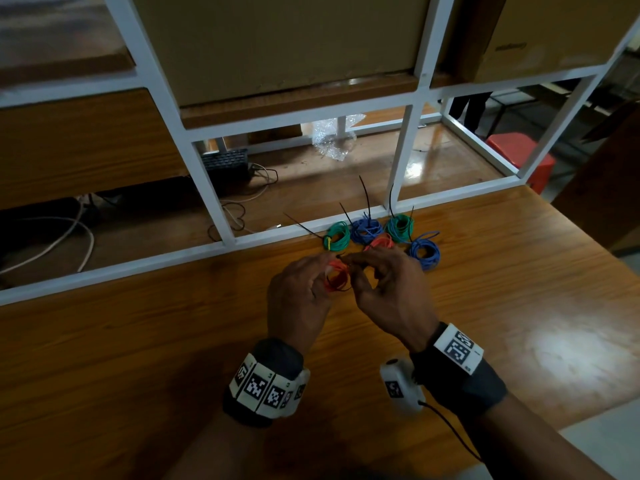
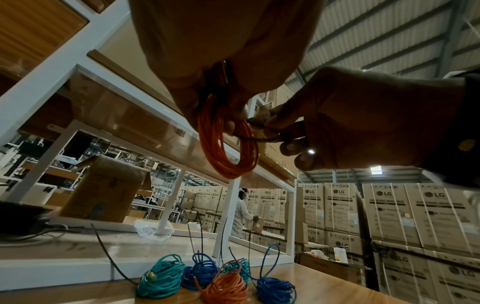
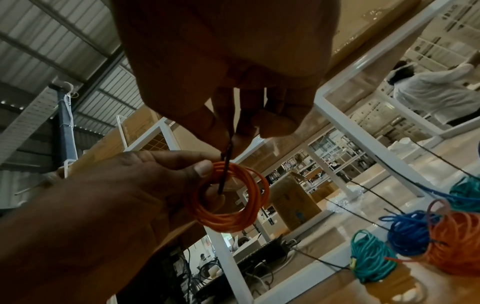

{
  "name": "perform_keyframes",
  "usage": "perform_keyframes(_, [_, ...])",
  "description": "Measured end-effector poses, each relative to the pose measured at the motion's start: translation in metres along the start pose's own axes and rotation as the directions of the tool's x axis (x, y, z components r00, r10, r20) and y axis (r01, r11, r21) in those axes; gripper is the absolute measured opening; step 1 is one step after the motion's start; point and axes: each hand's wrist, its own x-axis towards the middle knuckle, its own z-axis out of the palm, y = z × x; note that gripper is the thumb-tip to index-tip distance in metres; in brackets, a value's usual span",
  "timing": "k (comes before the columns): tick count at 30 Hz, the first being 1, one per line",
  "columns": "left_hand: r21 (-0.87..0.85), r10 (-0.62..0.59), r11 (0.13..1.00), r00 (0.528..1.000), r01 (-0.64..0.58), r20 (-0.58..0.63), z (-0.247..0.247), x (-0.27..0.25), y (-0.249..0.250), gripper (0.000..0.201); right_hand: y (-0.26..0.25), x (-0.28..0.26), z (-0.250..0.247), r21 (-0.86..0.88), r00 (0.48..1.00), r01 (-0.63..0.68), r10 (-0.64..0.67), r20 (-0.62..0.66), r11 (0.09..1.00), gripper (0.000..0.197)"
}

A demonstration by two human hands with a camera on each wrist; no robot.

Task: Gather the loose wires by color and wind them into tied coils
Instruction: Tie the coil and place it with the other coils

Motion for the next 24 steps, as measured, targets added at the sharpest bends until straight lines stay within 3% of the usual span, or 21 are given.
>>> perform_keyframes(7, [-0.077, 0.071, 0.995, 0.997, -0.068, 0.041, -0.002, 0.000, -0.011, 0.045, 0.000, 0.008, -0.007, 0.155, 0.991, -0.029, 0.008, 0.134, 0.988, 0.011])
perform_keyframes(11, [-0.101, 0.044, 0.994, 0.998, -0.038, 0.054, -0.003, 0.001, -0.007, 0.042, 0.003, 0.012, -0.007, 0.103, 0.998, 0.026, -0.032, 0.058, 0.994, 0.023])
perform_keyframes(15, [-0.173, 0.011, 0.985, 0.993, 0.010, 0.116, -0.003, 0.001, 0.000, 0.037, 0.009, 0.021, -0.003, 0.047, 0.995, 0.101, -0.101, 0.003, 0.994, 0.009])
perform_keyframes(18, [-0.258, 0.008, 0.966, 0.990, 0.029, 0.141, -0.005, 0.004, 0.001, 0.030, 0.013, 0.023, -0.001, 0.083, 0.995, 0.090, -0.092, 0.029, 0.993, 0.008])
perform_keyframes(20, [-0.285, 0.028, 0.958, 0.986, 0.020, 0.163, -0.006, 0.006, -0.001, 0.028, 0.015, 0.026, -0.003, 0.132, 0.996, 0.076, -0.080, 0.026, 0.988, 0.017])
perform_keyframes(24, [-0.265, 0.033, 0.964, 0.967, 0.036, 0.253, -0.003, 0.004, -0.003, 0.026, 0.014, 0.040, -0.016, 0.242, 0.999, -0.045, 0.042, 0.018, 0.969, 0.013])
